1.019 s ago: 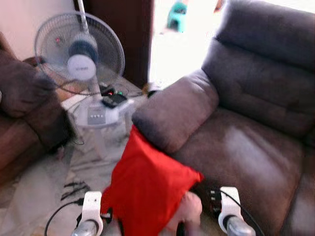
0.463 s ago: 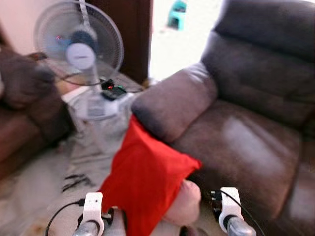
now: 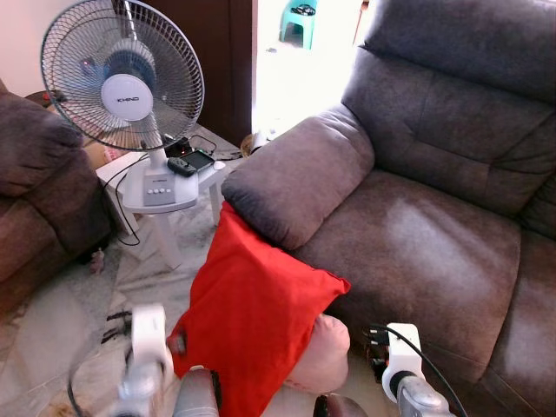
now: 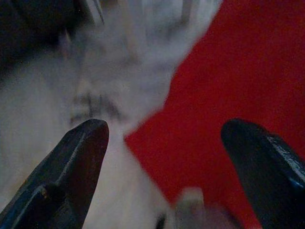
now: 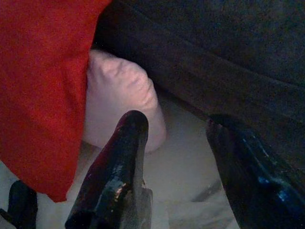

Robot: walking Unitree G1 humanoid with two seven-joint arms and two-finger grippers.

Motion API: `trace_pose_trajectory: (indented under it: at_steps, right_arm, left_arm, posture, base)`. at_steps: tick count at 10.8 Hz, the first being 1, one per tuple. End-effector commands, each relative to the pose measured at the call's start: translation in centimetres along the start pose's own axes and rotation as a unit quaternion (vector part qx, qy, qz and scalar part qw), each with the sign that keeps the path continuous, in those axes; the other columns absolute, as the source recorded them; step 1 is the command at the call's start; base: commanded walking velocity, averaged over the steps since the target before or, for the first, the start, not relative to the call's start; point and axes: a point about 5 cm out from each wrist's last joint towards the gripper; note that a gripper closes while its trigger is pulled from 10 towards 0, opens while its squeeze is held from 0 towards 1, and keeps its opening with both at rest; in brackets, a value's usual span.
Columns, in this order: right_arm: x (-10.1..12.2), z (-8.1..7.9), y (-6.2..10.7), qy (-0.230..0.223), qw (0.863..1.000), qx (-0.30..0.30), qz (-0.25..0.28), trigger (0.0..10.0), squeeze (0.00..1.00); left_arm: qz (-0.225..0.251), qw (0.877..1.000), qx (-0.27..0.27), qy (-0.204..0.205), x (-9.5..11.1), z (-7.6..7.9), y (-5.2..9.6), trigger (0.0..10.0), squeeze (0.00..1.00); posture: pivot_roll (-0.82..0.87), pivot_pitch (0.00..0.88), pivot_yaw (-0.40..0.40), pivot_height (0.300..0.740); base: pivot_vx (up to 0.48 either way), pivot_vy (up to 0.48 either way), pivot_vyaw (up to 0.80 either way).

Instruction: Move the pillow to the sofa from floor

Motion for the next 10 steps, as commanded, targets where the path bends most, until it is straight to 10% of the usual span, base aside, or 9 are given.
trace_pose_trajectory:
  at_steps: [1, 10]
  right_arm:
    - [1.02, -0.10, -0.20, -0.005, 1.000, 0.002, 0.020, 10.0, 0.00]
    - [1.60, 0.37, -0.20, -0.005, 0.999, 0.009, 0.034, 10.0, 0.00]
  left_arm:
    - [0.016, 1.000, 0.012, 0.010, 0.53, -0.46, -0.12, 10.0, 0.00]
    - [0.035, 0.999, -0.007, -0.016, 1.26, 0.39, -0.30, 10.0, 0.00]
  posture:
    - [0.03, 0.005, -0.071, 0.639]
    - [0.03, 0.001, -0.084, 0.579]
  base:
    - [0.000, 0.000, 0.00]
    - [0.000, 0.000, 0.00]
Point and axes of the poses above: a point about 5 cm out from each wrist's last joint towards the gripper, its own y axis pointing back from the gripper into the wrist, its own x axis along the axis of the wrist's last joint, z = x × y, and after that the axes turned 2 degrees about -y, right-handed
